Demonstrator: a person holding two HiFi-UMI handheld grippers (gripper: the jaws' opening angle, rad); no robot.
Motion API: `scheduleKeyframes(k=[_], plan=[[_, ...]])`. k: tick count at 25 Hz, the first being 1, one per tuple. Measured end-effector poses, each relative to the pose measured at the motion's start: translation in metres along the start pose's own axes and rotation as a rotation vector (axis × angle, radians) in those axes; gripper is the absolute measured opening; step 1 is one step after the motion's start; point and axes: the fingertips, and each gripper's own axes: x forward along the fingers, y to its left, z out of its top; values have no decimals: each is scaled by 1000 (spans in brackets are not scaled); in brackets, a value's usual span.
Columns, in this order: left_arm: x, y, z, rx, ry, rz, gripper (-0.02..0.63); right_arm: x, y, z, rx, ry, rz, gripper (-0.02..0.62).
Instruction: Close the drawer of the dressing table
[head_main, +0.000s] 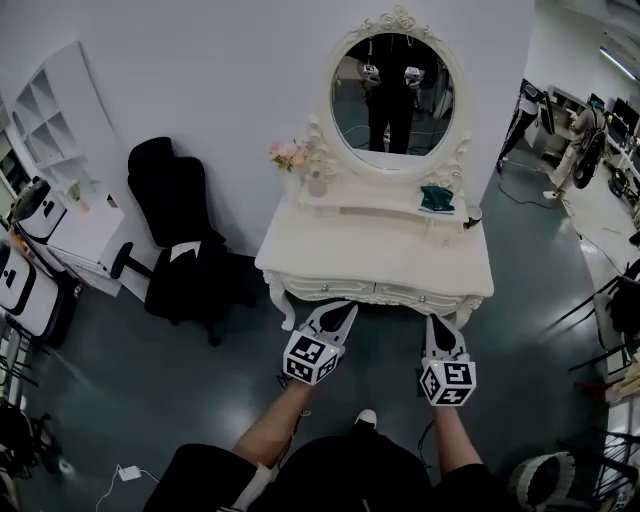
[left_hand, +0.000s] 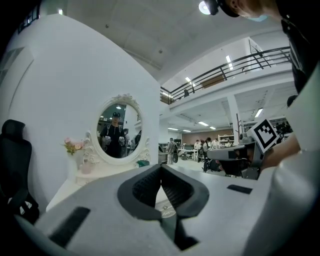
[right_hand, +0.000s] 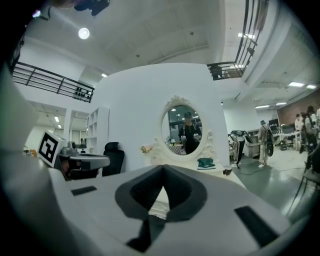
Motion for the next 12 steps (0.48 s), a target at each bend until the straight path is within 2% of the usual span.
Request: scheduleKeyframes(k=[6,12], plan=[[75,22,3,5,4,13,5,51,-55,10,-11,-17,3,3],[125,43,5,3,8,34,5,98,-94,8,12,-5,13,2]])
